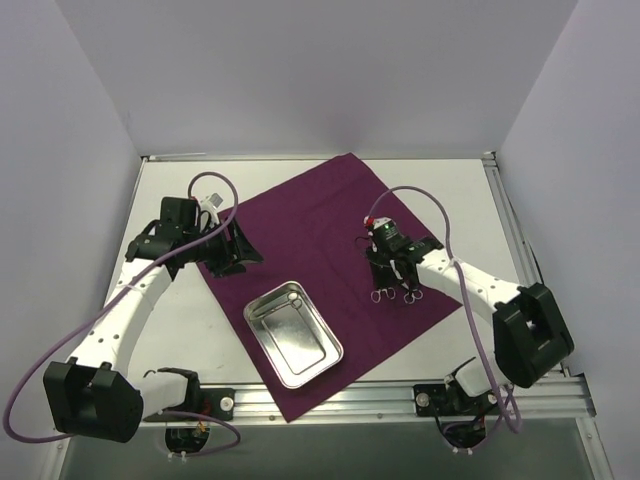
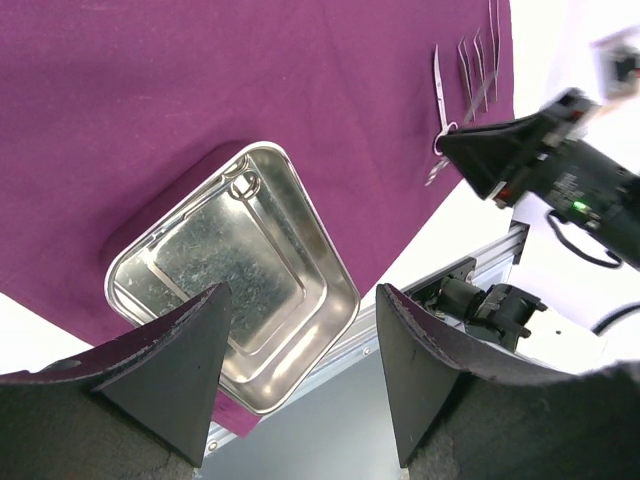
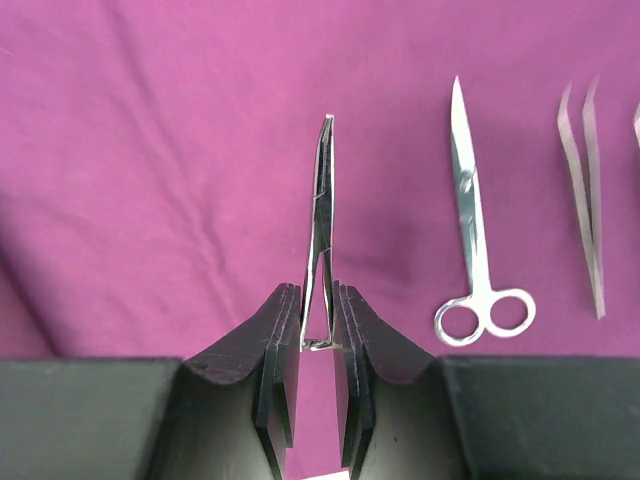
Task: Open and lay out the surgical kit
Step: Place the medical item in the surgical kit.
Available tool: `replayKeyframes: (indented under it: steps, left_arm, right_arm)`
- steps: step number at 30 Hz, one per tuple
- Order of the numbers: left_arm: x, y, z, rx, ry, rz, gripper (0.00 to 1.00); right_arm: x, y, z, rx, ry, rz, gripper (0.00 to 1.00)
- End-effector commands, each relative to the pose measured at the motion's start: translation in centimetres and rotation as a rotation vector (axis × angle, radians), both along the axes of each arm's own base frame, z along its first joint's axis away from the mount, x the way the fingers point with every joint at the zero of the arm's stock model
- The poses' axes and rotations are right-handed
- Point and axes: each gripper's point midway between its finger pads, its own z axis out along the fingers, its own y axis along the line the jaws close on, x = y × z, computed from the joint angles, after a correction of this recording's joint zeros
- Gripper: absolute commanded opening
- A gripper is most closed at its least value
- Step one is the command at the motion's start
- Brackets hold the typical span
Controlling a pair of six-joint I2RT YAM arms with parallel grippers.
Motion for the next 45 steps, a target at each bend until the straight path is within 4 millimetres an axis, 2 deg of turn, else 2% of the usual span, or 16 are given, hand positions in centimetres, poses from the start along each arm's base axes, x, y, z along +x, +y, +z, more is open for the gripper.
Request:
replayKeyframes:
  steps: [1,3,11,15,19,25,31,40,45]
  left_arm:
    - [-0.1,-0.1,0.8,-0.022,-0.04,-0.01,0.68]
    - [-0.1,-0.2,0.7,-0.027,-0.041,-0.01,0.68]
    - [-0.2,-0.2,0.3,-0.033,-0.035,-0.005,0.68]
    - [-0.1,-0.2,0.1,-0.042,-0.035,-0.003,0.68]
    - [-0.1,-0.2,-0.2,-0.048,-0.031,-0.005,0.68]
    - [0.1,-0.1,-0.4,-0.049,-0.032,-0.005,0.68]
    - [0.4,0.0,-0.3,-0.047,-0.038,-0.003,0.68]
    - [0.6,-0.2,-0.7,-0.066,-0.03,0.0,0.68]
    - [0.6,-0.3,-0.7,-0.071,-0.028,-0.003,0.68]
  right_arm:
    - [-2.2,-1.3,-2.0,-0.071,0.152,-0.041,0.0]
    - [-2.5,-0.9,-2.5,-0.094,0.187,-0.027,0.0]
    - [-4.7,-1.7,-3.6,-0.241,0.332,0.003,0.0]
    - [-3.6,-1.8,-3.4,-0.376,0.326,0.073,0.0]
    - [-3.0,-0.9,-3.6,-0.333,0.332,0.103,0.0]
    - [-3.1,-1.5,-5.0,-0.377,0.371,0.094,0.0]
    - [-4.6,-2.2,-6.1,-0.394,0.441,0.091,0.0]
    - [-5.2,-2.9,-6.0,-0.416,0.453,0.079,0.01]
    - [-5.3,-3.0,-5.9,-0.436,0.448,0.079,0.09]
